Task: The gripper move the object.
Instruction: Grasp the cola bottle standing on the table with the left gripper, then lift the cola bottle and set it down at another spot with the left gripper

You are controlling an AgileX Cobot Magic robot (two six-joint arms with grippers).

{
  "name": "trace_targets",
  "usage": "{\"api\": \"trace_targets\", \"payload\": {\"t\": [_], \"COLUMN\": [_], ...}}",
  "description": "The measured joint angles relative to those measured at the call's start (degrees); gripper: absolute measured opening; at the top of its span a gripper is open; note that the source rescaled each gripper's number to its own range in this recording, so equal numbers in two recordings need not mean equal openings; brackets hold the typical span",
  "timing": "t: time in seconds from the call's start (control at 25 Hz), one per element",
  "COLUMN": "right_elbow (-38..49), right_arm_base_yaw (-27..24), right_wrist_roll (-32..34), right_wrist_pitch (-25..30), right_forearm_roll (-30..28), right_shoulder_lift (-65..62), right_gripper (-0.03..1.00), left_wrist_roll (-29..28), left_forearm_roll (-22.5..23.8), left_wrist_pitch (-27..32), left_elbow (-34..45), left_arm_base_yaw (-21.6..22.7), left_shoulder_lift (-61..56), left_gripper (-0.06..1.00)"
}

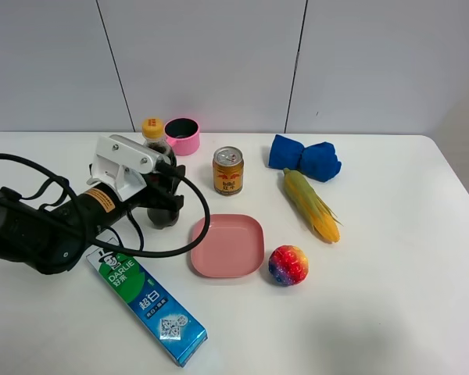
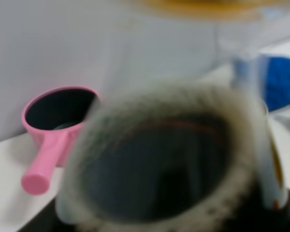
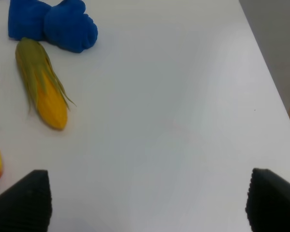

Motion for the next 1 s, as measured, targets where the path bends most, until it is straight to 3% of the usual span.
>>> {"api": "trace_targets", "payload": {"t": [0.28,0.44,0.6,0.8,0.92,1.0], "right_elbow": [0.0,0.0,0.0,0.0,0.0,0.0], "right_arm_base_yaw": [0.0,0.0,0.0,0.0,0.0,0.0], "right_wrist_roll": [0.0,0.0,0.0,0.0,0.0,0.0], "right_wrist_pitch": [0.0,0.0,0.0,0.0,0.0,0.0], "right_forearm_roll": [0.0,0.0,0.0,0.0,0.0,0.0], "right_shoulder_lift": [0.0,0.0,0.0,0.0,0.0,0.0], "right_gripper": [1.00,1.00,1.00,1.00,1.00,1.00], "left_wrist_roll": [-0.1,1.7,3.4,3.3,0.6,-1.7], "left_forearm_roll": [0.3,2.1,4.9,9.1,15.5,19.3], "left_wrist_pitch": [0.2,4.7,14.3,34.0,45.4,49.5], "left_elbow": [0.0,0.2,0.4,-0.6,-4.2,-7.6], "left_arm_base_yaw": [0.0,0.0,0.0,-0.4,-3.7,-7.5], "left_shoulder_lift": [0.0,-3.5,-13.4,-28.7,-34.9,-37.3], "left_gripper": [0.00,0.00,0.00,0.00,0.00,0.00]}}
